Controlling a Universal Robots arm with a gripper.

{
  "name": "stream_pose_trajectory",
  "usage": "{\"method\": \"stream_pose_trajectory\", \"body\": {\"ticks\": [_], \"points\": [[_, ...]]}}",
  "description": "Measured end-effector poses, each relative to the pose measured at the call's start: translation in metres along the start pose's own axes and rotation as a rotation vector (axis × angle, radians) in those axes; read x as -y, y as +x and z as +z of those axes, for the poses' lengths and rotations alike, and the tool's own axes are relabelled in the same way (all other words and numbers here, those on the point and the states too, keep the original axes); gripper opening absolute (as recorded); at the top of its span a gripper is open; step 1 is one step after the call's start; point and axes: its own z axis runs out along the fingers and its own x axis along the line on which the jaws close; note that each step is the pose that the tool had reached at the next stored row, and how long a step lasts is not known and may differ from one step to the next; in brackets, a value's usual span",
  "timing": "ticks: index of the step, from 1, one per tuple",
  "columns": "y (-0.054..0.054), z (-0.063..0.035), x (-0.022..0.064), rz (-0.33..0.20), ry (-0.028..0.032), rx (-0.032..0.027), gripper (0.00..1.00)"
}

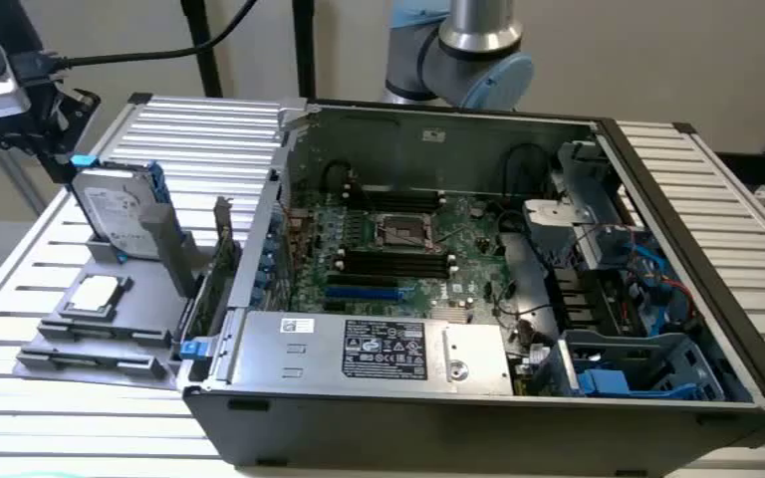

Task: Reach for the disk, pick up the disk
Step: 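Pick up the disk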

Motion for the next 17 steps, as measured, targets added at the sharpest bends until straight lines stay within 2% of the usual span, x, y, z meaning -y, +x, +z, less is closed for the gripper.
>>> {"method": "stream_pose_trajectory", "body": {"ticks": [12, 17], "points": [[0.0, 0.0, 0.0, 0.0, 0.0, 0.0, 0.11], [0.0003, 0.0001, -0.0039, 0.005, 0.0, 0.0002, 0.11]]}}
